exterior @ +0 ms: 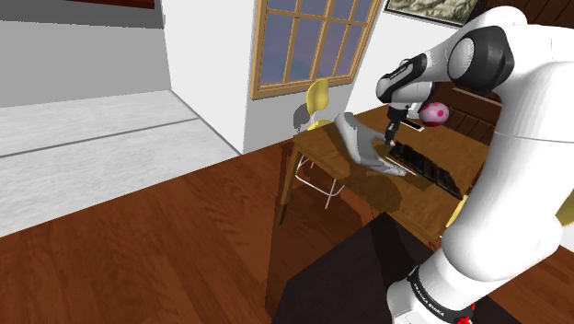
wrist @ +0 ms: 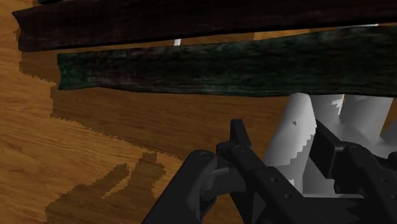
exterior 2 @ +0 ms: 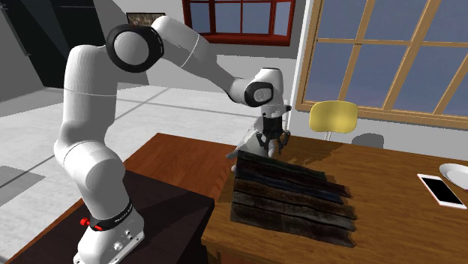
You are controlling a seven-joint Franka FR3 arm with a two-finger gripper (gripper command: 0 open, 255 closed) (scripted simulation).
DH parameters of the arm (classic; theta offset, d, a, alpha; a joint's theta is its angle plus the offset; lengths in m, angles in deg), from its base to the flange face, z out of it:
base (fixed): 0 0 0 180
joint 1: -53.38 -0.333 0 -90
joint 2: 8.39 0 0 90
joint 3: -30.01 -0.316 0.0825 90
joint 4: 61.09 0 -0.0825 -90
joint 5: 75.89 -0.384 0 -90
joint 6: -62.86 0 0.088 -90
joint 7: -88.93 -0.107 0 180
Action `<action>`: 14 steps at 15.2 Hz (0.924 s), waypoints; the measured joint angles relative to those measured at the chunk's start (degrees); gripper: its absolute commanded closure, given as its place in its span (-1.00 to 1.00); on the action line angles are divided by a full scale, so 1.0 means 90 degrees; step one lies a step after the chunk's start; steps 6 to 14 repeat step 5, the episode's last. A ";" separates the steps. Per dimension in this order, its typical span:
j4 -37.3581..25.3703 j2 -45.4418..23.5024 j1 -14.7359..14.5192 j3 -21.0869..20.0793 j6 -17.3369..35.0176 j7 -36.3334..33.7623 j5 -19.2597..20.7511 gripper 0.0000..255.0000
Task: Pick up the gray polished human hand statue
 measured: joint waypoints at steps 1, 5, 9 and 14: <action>-0.0031 0.0039 -0.0009 0.0012 -0.0067 -0.0004 0.0021 1.00; -0.0152 0.0185 -0.0036 0.0051 -0.0316 -0.0006 0.0088 1.00; -0.0152 0.0185 -0.0036 0.0051 -0.0316 -0.0006 0.0088 1.00; -0.0152 0.0185 -0.0036 0.0051 -0.0316 -0.0006 0.0088 1.00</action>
